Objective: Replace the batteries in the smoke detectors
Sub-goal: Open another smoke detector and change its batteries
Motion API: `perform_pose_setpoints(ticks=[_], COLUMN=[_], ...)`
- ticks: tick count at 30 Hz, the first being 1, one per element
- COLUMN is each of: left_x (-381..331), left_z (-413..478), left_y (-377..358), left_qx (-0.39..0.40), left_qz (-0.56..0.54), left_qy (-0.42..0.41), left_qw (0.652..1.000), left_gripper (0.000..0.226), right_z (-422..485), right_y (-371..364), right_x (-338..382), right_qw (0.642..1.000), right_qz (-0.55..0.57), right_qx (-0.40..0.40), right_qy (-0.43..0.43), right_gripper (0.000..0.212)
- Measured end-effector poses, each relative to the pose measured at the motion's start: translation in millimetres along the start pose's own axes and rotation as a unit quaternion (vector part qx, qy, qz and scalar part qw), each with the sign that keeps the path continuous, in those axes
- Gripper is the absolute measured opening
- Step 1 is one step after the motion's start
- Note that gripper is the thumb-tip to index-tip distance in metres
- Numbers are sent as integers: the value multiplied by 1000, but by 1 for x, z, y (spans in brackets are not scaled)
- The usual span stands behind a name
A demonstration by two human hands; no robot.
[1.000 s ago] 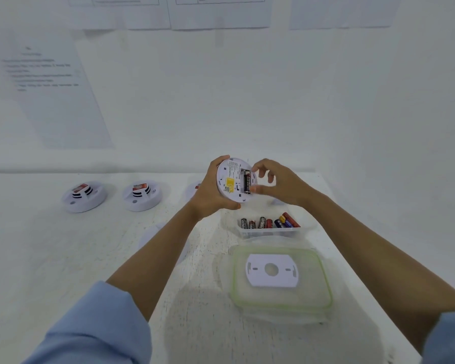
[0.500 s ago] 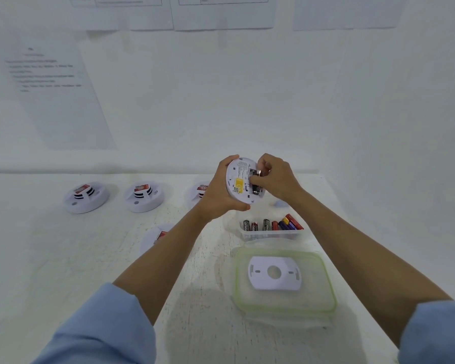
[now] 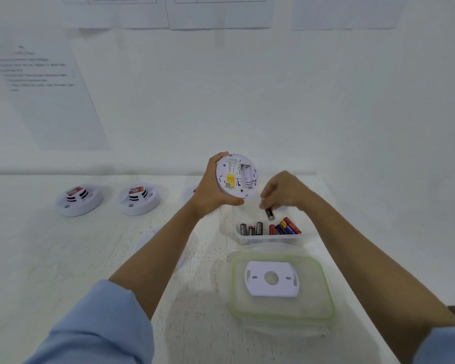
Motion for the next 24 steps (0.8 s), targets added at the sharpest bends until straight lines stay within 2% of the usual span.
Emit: perform_pose_setpoints(ticks=[3, 6, 9, 12, 16, 19, 22, 24], left_x=[1, 3, 8, 14, 19, 21, 22, 22], left_z=[4, 7, 10, 13, 15, 16, 19, 19], left_y=[0, 1, 1, 1, 0, 0, 2, 3], left_qx=[-10, -18, -19, -14, -6, -7, -14, -18], left_qz=[-2, -5, -11, -14, -4, 4, 1, 0], left_qy=[2, 4, 12, 21, 28, 32, 31, 28], left_qw=[1000, 1000, 1000, 1000, 1000, 999, 999, 999], left_gripper=[103, 103, 105, 106, 108, 107, 106, 105], right_z=[-1, 11, 36, 62, 79, 81, 80, 80], right_y=[-8, 15, 32, 15, -6, -10, -14, -16], right_x=[-1, 5, 4, -14, -32, -25, -21, -22], right_qw=[998, 997, 981, 962, 927, 909, 902, 898], right_qz=[-42, -65, -175, -270, -339, -375, -383, -385], right_qx=[40, -7, -58, 30, 158, 182, 200, 211], right_qy=[11, 40, 57, 35, 4, 11, 21, 27], right_gripper=[15, 6, 12, 22, 26, 30, 16, 23])
Point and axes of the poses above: each hand's wrist, its own z-axis towards the middle knuckle, its own y-axis out of the back of the hand, x = y × z, the point moved 7 cm from there along z, towards the middle knuckle, and after that the axes turned 4 degrees about y, right-handed, at the moved point
